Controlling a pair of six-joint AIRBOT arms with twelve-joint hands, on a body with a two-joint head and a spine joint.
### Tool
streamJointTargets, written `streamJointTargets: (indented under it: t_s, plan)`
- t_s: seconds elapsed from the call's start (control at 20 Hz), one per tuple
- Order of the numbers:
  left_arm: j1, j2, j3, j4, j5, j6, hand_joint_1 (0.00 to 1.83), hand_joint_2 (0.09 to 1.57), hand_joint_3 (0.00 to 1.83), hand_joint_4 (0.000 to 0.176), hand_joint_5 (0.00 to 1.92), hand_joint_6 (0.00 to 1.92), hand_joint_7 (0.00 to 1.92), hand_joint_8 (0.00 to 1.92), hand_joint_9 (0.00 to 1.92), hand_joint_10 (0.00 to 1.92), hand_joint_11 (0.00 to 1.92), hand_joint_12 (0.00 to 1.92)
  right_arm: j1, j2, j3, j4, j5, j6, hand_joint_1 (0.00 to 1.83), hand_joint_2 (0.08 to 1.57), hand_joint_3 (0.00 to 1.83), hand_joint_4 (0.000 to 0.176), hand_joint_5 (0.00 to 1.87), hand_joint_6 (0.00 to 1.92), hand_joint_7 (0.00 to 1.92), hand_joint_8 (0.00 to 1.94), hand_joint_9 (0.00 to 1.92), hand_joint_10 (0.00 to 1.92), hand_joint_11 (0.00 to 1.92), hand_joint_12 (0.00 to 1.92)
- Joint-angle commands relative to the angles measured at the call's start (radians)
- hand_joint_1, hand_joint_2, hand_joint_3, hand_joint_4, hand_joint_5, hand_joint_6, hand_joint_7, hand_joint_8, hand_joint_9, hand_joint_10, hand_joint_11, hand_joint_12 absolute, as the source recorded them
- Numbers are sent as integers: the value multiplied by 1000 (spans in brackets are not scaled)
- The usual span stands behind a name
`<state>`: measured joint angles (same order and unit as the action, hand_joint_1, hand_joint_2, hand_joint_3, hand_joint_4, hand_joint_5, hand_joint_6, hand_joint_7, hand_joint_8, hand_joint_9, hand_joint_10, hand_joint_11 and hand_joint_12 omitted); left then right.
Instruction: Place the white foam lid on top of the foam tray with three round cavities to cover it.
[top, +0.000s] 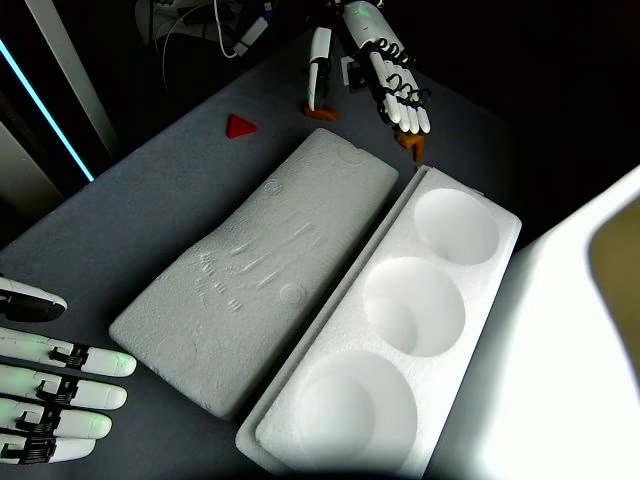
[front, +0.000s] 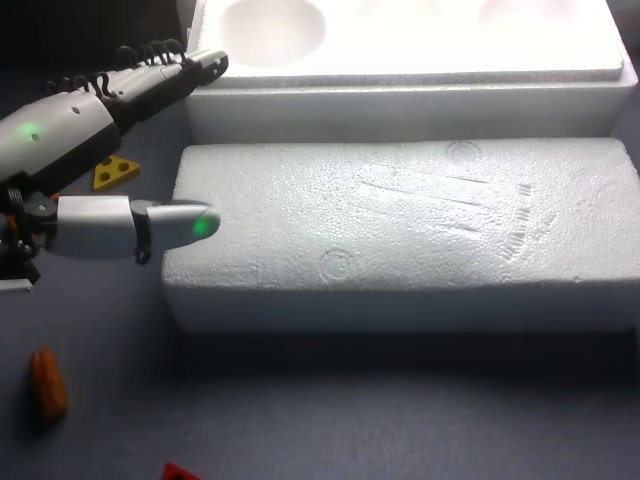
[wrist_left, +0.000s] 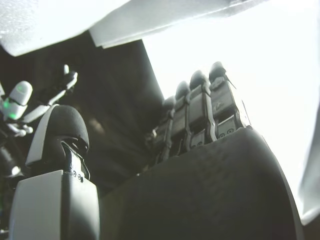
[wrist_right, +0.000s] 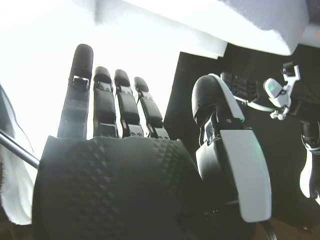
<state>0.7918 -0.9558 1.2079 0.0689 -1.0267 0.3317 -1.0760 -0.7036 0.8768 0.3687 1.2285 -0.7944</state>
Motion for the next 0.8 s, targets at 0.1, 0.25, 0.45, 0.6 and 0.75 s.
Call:
streamJointTargets:
  t_s: [0.1,0.25,0.45,0.6,0.75]
  plan:
    - [-1,4,0,-28,-123,-10,455,1069,14,50,0,0,0,0,0,0,0,0,4,6,6,14,125,1,480,1205,43,0,0,0,0,0,0,0,0,0]
    - [1,2,-1,-28,-123,-11,436,1057,6,48,0,0,0,0,0,0,0,0,2,4,5,15,126,1,488,1207,34,0,0,0,0,0,0,0,0,0]
    - [17,26,-22,-32,-114,-4,409,1025,0,41,0,0,0,0,0,0,0,0,-2,3,-3,20,126,1,485,1192,21,0,0,0,0,0,0,0,0,0]
    - [43,59,-47,-52,-105,17,383,1003,0,23,0,0,0,0,0,0,0,0,-11,3,-11,24,126,1,481,1167,7,0,0,0,0,0,0,0,0,0]
    - [70,91,-67,-56,-72,24,425,1010,0,0,0,0,0,0,0,0,0,0,-28,-1,-14,35,123,1,465,1159,2,0,0,0,0,0,0,0,0,0]
